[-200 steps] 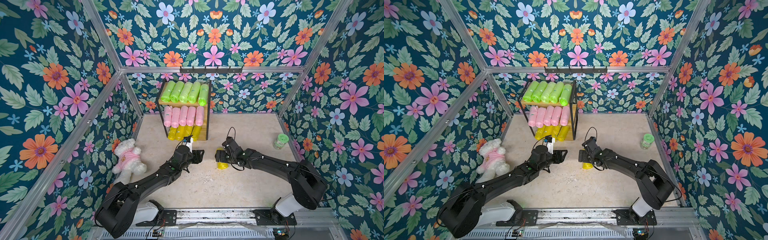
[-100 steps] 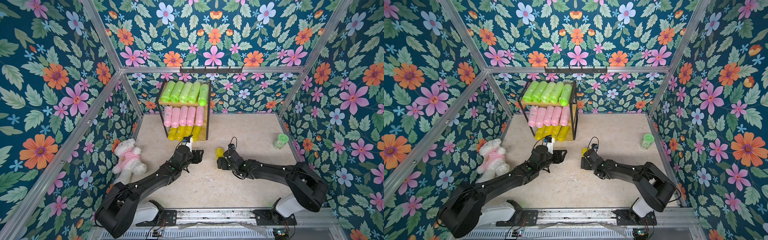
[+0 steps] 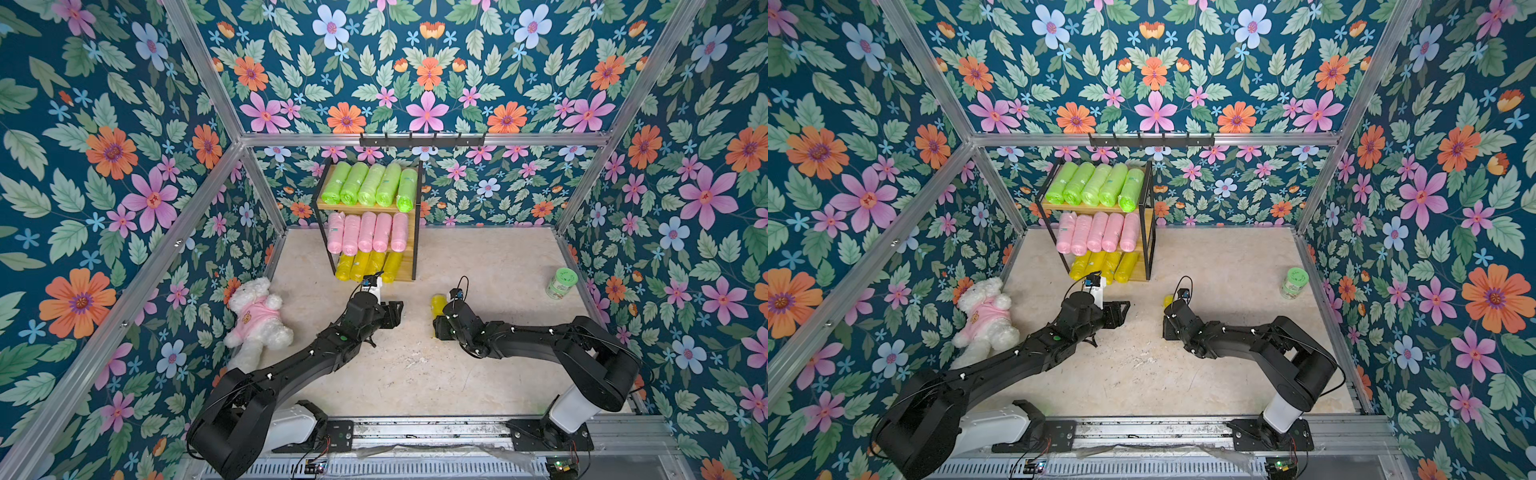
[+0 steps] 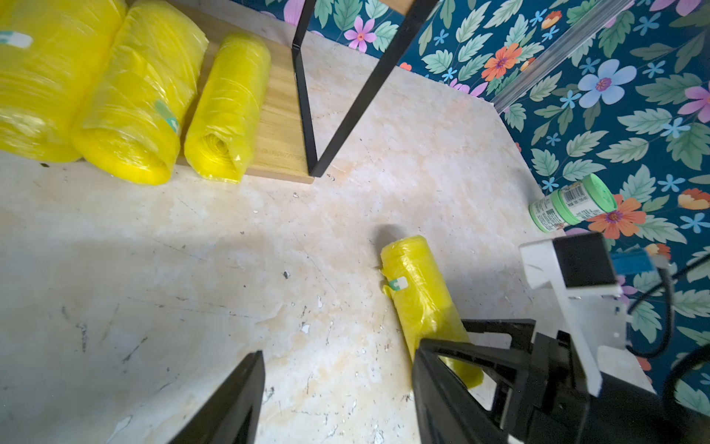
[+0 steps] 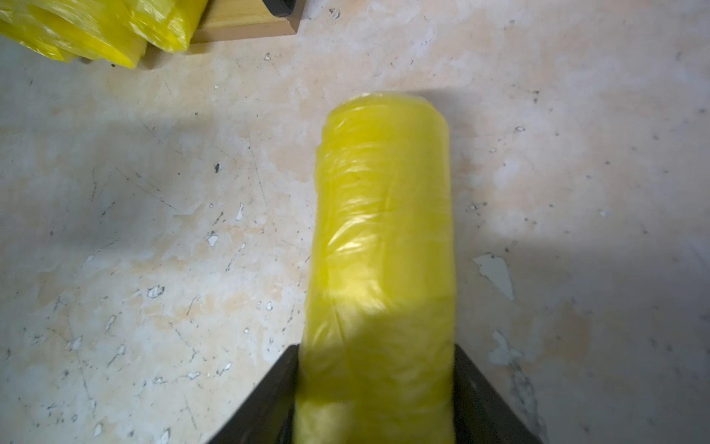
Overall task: Sort the rolls of trash bags by color and place them on the shelf
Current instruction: Pick up the roll of trash bags from the center of the board.
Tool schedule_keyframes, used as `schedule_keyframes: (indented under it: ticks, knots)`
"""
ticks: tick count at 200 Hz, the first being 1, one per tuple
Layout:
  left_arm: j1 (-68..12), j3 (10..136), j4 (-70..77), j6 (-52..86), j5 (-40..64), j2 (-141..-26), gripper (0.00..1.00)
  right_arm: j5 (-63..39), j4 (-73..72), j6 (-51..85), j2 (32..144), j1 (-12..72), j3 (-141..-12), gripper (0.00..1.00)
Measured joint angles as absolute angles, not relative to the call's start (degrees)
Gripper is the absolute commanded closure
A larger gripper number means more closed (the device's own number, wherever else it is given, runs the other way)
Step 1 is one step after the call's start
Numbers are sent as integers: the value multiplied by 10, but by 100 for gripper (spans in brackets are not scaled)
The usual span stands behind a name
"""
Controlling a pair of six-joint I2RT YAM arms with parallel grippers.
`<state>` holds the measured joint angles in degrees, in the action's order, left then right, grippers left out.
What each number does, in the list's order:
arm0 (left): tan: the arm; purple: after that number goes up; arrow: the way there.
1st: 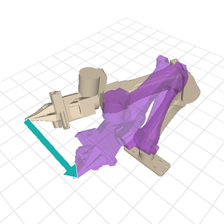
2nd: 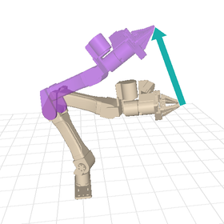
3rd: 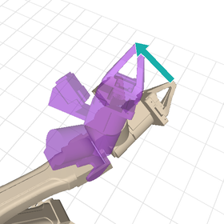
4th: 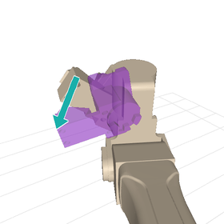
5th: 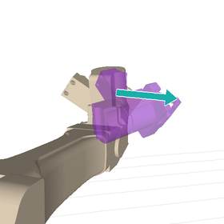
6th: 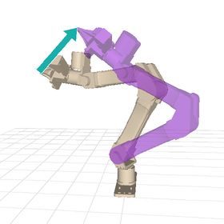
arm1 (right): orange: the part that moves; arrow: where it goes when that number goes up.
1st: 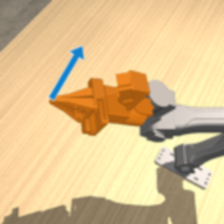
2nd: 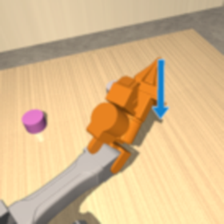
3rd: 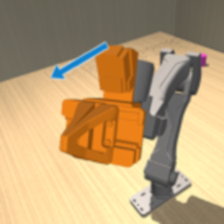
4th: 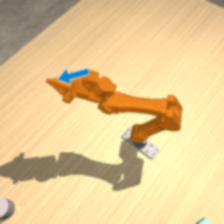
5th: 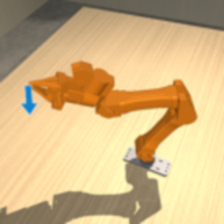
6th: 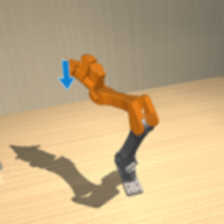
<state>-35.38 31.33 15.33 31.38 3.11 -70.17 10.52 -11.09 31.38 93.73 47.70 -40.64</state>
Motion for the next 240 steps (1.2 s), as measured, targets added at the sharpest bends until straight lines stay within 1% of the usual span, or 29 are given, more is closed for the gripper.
schedule_keyframes:
  ticks: [37,74,112,169,240]
  knots:
    - [-320,303,149,311,34,-686,32,107,-119,310,899,491,-401,56]
    - [-265,304,127,308,48,-679,27,107,-154,321,864,505,-394,59]
    - [-238,300,120,305,46,-646,23,108,-194,334,862,517,-408,60]
    - [-214,292,116,305,22,-607,22,118,-225,349,923,522,-480,61]
    - [-211,292,116,312,19,-593,22,150,-201,351,1056,522,-616,61]
